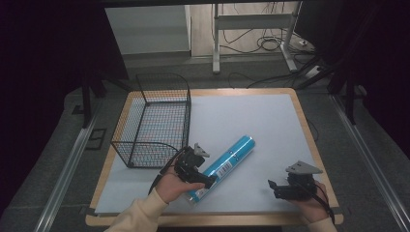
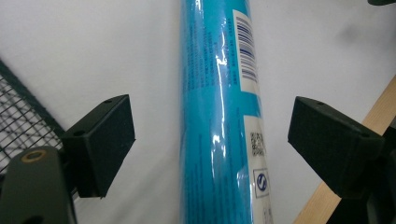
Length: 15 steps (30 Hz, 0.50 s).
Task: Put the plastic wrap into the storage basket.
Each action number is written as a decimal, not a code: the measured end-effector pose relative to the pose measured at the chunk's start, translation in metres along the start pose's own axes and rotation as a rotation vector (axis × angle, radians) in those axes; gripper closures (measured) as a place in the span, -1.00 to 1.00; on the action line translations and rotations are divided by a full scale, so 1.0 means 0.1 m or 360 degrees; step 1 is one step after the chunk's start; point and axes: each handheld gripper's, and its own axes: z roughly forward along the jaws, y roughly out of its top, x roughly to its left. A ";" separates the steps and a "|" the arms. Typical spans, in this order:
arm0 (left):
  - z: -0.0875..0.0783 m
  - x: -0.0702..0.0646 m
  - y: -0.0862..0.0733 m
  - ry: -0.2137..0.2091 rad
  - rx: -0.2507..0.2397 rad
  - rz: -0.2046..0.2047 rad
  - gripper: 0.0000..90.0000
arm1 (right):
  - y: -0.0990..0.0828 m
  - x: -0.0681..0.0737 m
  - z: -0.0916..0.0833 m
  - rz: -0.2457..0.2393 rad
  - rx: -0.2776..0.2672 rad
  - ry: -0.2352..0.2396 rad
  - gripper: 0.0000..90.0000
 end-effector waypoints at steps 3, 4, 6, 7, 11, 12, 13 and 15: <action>0.04 -0.02 0.05 -0.0007 0.0016 0.0010 -0.68 | 0.00 0.00 0.00 0.0004 0.0002 -0.0003 -0.78; 0.06 -0.03 0.06 -0.0007 0.0018 0.0010 -0.68 | 0.00 0.00 0.00 0.0000 -0.0001 -0.0002 -0.78; 0.09 -0.03 0.10 -0.0013 0.0031 0.0013 -0.68 | 0.00 0.00 0.00 -0.0001 -0.0003 -0.0003 -0.78; 0.10 -0.04 0.11 -0.0014 0.0030 0.0013 -0.68 | 0.00 0.00 0.00 -0.0001 -0.0003 -0.0003 -0.78; 0.17 -0.06 0.16 -0.0019 0.0052 0.0018 -0.68 | 0.00 0.00 0.00 -0.0001 0.0000 -0.0004 -0.78; 0.17 -0.06 0.16 -0.0019 0.0052 0.0018 -0.68 | 0.00 0.00 0.00 -0.0001 -0.0001 -0.0004 -0.78; 0.18 -0.06 0.17 -0.0021 0.0059 0.0023 -0.68 | 0.00 0.00 0.00 -0.0001 -0.0001 -0.0004 -0.78; 0.20 -0.06 0.19 -0.0020 0.0064 0.0019 -0.68 | 0.00 0.00 0.00 -0.0003 0.0000 -0.0005 -0.78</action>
